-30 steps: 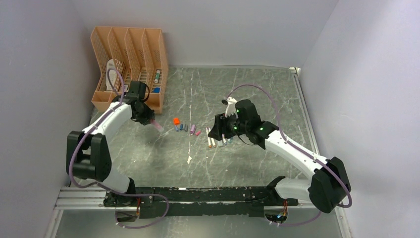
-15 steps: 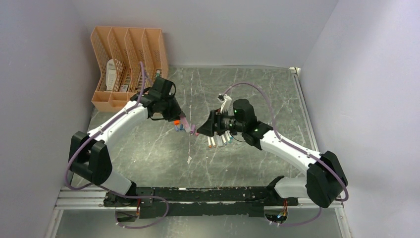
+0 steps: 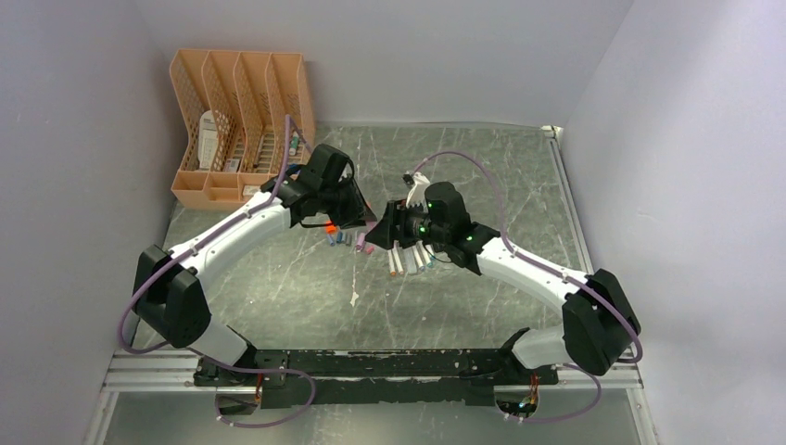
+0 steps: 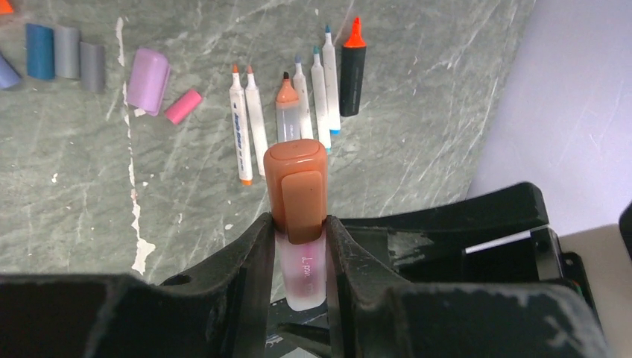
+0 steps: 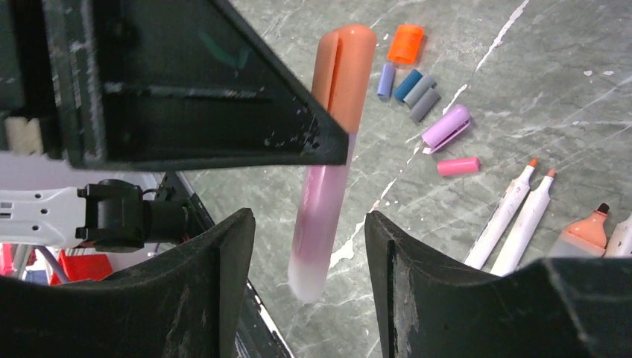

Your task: Open the pen caps

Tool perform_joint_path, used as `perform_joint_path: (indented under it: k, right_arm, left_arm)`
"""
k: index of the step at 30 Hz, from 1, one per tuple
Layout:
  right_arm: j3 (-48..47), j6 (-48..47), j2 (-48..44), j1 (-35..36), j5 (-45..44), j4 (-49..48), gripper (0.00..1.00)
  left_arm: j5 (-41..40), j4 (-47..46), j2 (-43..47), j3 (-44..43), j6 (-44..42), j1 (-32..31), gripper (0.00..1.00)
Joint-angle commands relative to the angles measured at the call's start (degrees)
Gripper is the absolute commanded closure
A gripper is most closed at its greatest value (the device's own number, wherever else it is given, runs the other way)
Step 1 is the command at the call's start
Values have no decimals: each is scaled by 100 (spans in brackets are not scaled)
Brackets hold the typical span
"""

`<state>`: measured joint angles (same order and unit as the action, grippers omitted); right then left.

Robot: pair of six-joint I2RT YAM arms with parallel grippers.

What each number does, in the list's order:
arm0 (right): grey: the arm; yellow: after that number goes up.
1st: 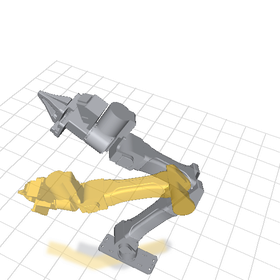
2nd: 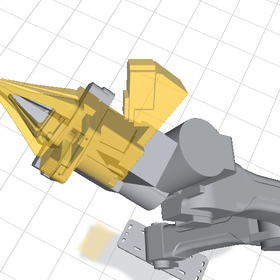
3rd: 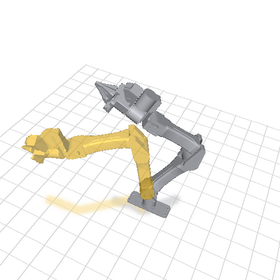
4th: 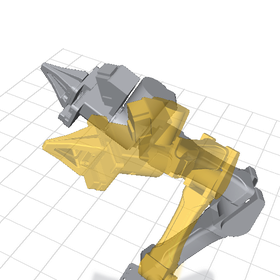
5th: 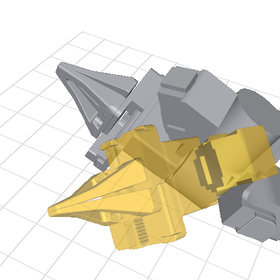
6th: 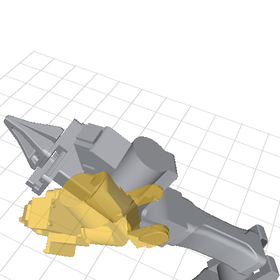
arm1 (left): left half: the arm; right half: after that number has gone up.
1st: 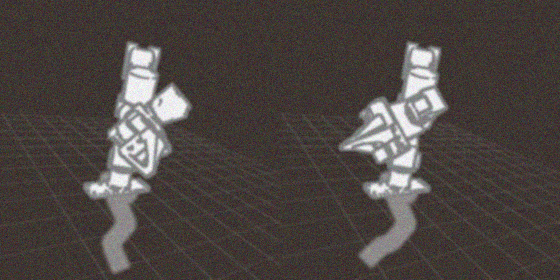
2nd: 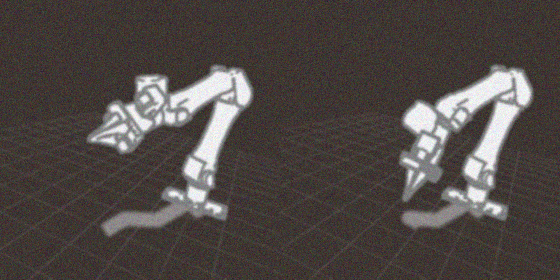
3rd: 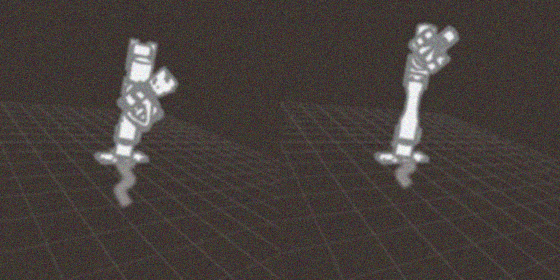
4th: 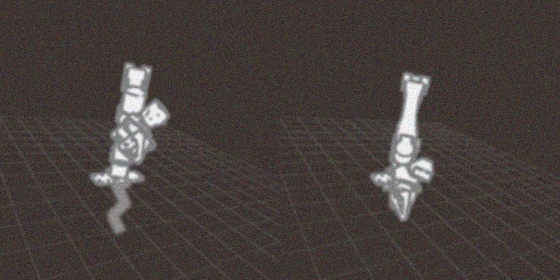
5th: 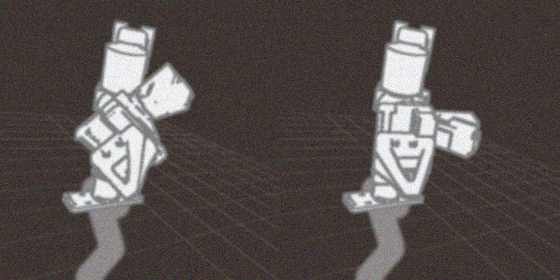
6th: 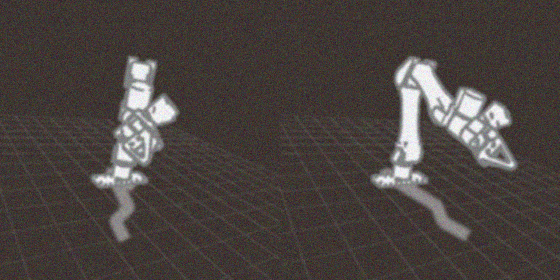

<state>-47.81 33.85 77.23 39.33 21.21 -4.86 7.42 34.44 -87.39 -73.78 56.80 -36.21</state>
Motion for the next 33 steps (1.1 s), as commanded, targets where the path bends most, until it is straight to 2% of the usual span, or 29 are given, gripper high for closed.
perform_joint_path:
  k: [1, 5, 7, 9, 11, 12, 14, 16, 18, 19, 20, 23, 25, 30, 33]
  right_arm:
    - [-139, 60, 70, 20, -217, -115, 44]
    - [-115, 111, 105, 14, -331, -125, 46]
    - [-78, 173, 131, 5, -295, -225, 53]
    - [-31, 248, 156, 4, -220, -346, 67]
    - [23, 308, 152, -4, -147, -430, 92]
    - [38, 333, 133, -11, -102, -436, 100]
    - [96, 365, 50, -28, 13, -476, 100]
    - [170, 385, -112, -39, 89, -460, 100]
    - [306, 377, -392, -60, 119, -386, 100]
    - [399, 393, -554, -81, 137, -354, 100]
    - [502, 403, -767, -114, 189, -339, 100]
    - [949, 593, -1442, -292, 560, -497, 100]
    - [1325, 873, -1902, -417, 907, -890, 100]
    - [2368, 2144, -2602, -581, 1839, -3085, 100]
    - [2690, 2554, -2702, -585, 2035, -4010, 100]
  left_arm:
    - [178, -186, 21, -266, 114, -184, 63]
    - [172, -230, 39, -270, 172, -282, 63]
    - [250, -290, 38, -249, 212, -311, 63]
    - [281, -371, 47, -226, 225, -352, 63]
    - [310, -414, 50, -210, 185, -369, 62]
    - [342, -506, 66, -182, 107, -367, 59]
    - [433, -849, 184, 2, -97, -369, 50]
    - [551, -1426, 497, 358, -242, -367, 33]
    - [663, -2078, 804, 725, -394, -360, 20]
    - [666, -2237, 925, 817, -454, -366, 8]
    - [661, -2334, 1028, 843, -534, -369, 0]
    - [826, -2592, 1243, 832, -747, -361, 1]
    - [1274, -3198, 1418, 1043, -823, -361, 1]
    - [1977, -5712, 1997, 2394, -372, -369, 1]
    - [2391, -6577, 2008, 2693, -250, -377, 1]
